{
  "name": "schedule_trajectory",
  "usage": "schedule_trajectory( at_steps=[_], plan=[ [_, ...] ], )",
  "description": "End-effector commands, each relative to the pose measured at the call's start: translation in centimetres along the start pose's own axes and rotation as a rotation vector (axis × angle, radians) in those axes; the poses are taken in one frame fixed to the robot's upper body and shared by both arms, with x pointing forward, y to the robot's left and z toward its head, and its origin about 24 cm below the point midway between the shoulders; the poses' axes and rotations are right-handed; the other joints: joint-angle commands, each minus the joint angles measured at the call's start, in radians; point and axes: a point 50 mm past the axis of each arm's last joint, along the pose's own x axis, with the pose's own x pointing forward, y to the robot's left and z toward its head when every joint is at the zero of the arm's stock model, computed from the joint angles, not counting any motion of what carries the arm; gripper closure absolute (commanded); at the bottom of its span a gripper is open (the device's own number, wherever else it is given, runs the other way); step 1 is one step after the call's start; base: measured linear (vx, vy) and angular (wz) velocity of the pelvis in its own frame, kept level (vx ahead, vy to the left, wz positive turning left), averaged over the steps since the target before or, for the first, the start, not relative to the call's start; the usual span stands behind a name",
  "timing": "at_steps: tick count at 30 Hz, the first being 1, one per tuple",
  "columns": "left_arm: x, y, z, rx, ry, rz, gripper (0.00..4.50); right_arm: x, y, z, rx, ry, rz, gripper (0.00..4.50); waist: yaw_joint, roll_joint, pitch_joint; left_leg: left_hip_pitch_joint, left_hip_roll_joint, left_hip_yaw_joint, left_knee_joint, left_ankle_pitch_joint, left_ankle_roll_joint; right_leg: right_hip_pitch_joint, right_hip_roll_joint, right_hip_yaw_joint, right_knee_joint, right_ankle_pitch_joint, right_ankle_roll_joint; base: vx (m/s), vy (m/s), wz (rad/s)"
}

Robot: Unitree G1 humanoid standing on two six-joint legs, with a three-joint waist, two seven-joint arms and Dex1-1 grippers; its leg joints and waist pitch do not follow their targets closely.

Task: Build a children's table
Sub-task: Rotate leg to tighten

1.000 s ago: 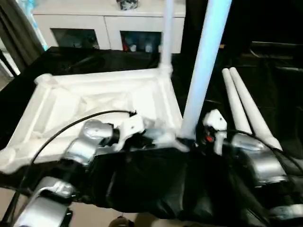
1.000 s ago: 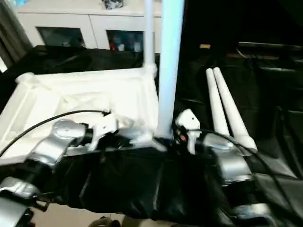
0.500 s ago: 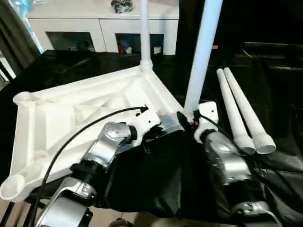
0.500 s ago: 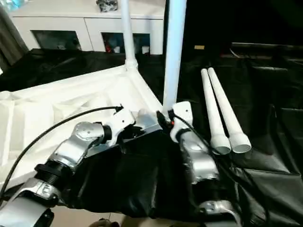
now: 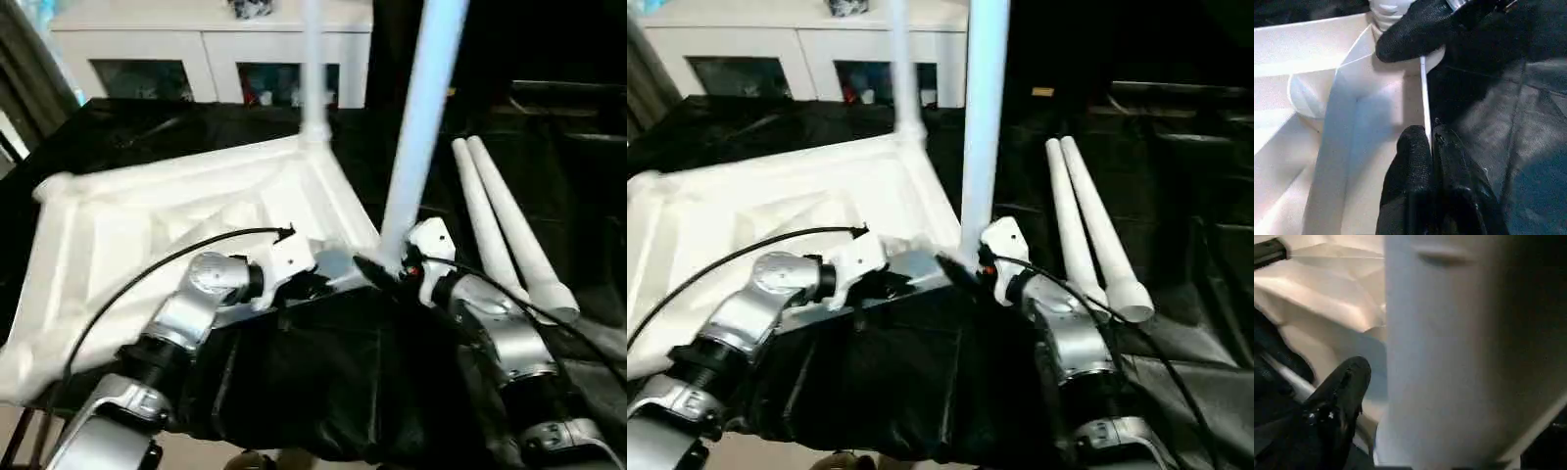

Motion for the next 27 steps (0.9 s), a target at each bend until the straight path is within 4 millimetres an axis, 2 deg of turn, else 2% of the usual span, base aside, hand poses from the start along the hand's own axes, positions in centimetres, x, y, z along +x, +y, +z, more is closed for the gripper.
schedule_trajectory(
  at_steps=[1,3,4,6,9,17,23,25,27],
  plan=[
    [-0.4,-0.5,0.0,0.009,-0.014,-0.075,4.5,-0.4,0.3,0.5,-0.036,-0.005,0.116,0.63,-0.002,-0.006,-0.064,0.01,0.027,-0.003,-0.056,-0.151,0.104,0.06,-0.053,0.047,-0.058,-0.001,-0.263,0.0,0.0,0.0],
    [-1.3,-0.3,-0.1,0.005,-0.013,-0.111,4.5,-1.5,0.2,0.6,-0.045,0.024,0.232,0.63,0.001,-0.01,-0.063,0.012,0.028,-0.003,-0.057,-0.181,0.096,0.06,-0.055,0.048,-0.062,-0.057,-0.258,0.0,0.0,0.0],
    [-1.3,-0.3,-0.1,0.005,-0.013,-0.111,4.5,-1.5,0.2,0.6,-0.045,0.024,0.232,0.63,0.003,-0.009,-0.063,0.013,0.028,-0.003,-0.057,-0.186,0.097,0.062,-0.054,0.048,-0.062,-0.064,-0.257,0.0,0.0,0.0],
    [-1.8,-0.2,-0.3,0.007,-0.007,-0.137,4.5,-2.4,0.4,0.4,-0.034,0.067,0.352,0.63,0.006,-0.009,-0.062,0.012,0.031,-0.003,-0.057,-0.185,0.101,0.06,-0.055,0.049,-0.062,-0.073,-0.253,0.0,0.0,0.0],
    [-2.1,-0.1,-0.5,0.005,0.0,-0.152,4.5,-2.8,0.4,0.1,-0.036,0.101,0.403,0.89,0.006,-0.011,-0.062,0.01,0.031,-0.004,-0.056,-0.182,0.098,0.059,-0.056,0.048,-0.063,-0.091,-0.254,0.0,0.0,0.0],
    [-2.4,-0.1,-0.6,0.005,0.004,-0.176,4.5,-2.9,0.5,0.2,-0.019,0.1,0.445,1.65,0.008,-0.007,-0.067,0.012,0.031,-0.005,-0.054,-0.176,0.085,0.059,-0.056,0.048,-0.059,-0.078,-0.266,0.0,0.0,0.0],
    [-2.1,-0.1,-0.5,-0.005,-0.005,-0.159,4.5,-2.9,1.3,-0.4,0.008,0.095,0.444,1.76,0.009,-0.009,-0.071,0.011,0.03,-0.004,-0.05,-0.149,0.098,0.061,-0.055,0.047,-0.054,-0.032,-0.274,0.0,0.0,0.0],
    [-1.3,0.0,-0.4,-0.011,-0.008,-0.109,4.5,-2.5,1.7,-1.0,0.028,0.089,0.367,1.76,0.013,-0.011,-0.069,0.012,0.03,-0.003,-0.05,-0.159,0.097,0.06,-0.056,0.048,-0.057,-0.05,-0.269,0.0,0.0,0.0],
    [-0.7,0.0,-0.2,-0.009,-0.003,-0.075,4.5,-2.2,1.9,-1.4,0.031,0.091,0.295,1.76,0.012,-0.01,-0.063,0.014,0.03,-0.005,-0.056,-0.197,0.075,0.057,-0.058,0.048,-0.066,-0.122,-0.253,0.0,0.0,0.0]
  ],
)
